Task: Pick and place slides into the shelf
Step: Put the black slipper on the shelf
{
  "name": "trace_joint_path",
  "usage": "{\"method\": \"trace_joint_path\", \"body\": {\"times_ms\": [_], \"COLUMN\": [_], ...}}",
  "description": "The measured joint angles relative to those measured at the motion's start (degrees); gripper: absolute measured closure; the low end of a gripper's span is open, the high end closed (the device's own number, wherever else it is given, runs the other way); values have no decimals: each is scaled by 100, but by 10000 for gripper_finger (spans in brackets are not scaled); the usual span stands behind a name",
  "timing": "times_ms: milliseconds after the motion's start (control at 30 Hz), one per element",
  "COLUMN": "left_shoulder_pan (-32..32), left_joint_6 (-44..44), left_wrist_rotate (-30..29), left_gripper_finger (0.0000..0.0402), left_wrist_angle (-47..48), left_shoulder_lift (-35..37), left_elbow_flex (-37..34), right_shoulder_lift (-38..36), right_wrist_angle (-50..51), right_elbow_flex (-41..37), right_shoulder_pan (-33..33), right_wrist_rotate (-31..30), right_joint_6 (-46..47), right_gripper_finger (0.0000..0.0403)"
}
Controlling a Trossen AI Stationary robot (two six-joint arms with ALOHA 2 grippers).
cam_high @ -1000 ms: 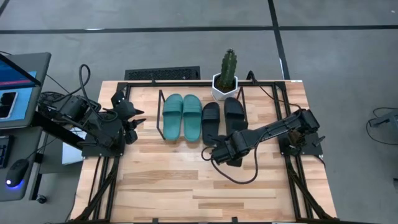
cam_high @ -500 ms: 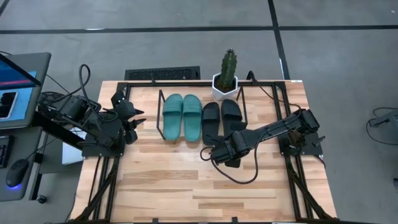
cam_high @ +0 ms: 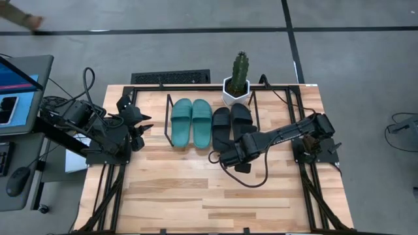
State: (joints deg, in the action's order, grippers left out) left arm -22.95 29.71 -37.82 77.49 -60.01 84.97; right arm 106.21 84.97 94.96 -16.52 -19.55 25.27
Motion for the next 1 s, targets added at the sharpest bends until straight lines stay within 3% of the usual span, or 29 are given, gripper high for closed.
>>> {"method": "trace_joint_path", "body": {"times_ms": [500, 1000], "left_shoulder_pan": [1, 0], "left_joint_6": [0, -2], "left_wrist_rotate": [48, 54], "left_gripper_finger": [278, 278], "left_wrist_angle": [2, 2], "left_shoulder_lift": [-1, -1], "left_elbow_flex": [0, 0], "right_shoulder_lift": [0, 2], "right_wrist_angle": [-12, -639], "right_elbow_flex": [-7, -623], "right_shoulder_pan": [138, 85], "right_wrist_rotate": [139, 399], "right_joint_6": [-38, 36], "right_gripper_finger": [403, 403]}}
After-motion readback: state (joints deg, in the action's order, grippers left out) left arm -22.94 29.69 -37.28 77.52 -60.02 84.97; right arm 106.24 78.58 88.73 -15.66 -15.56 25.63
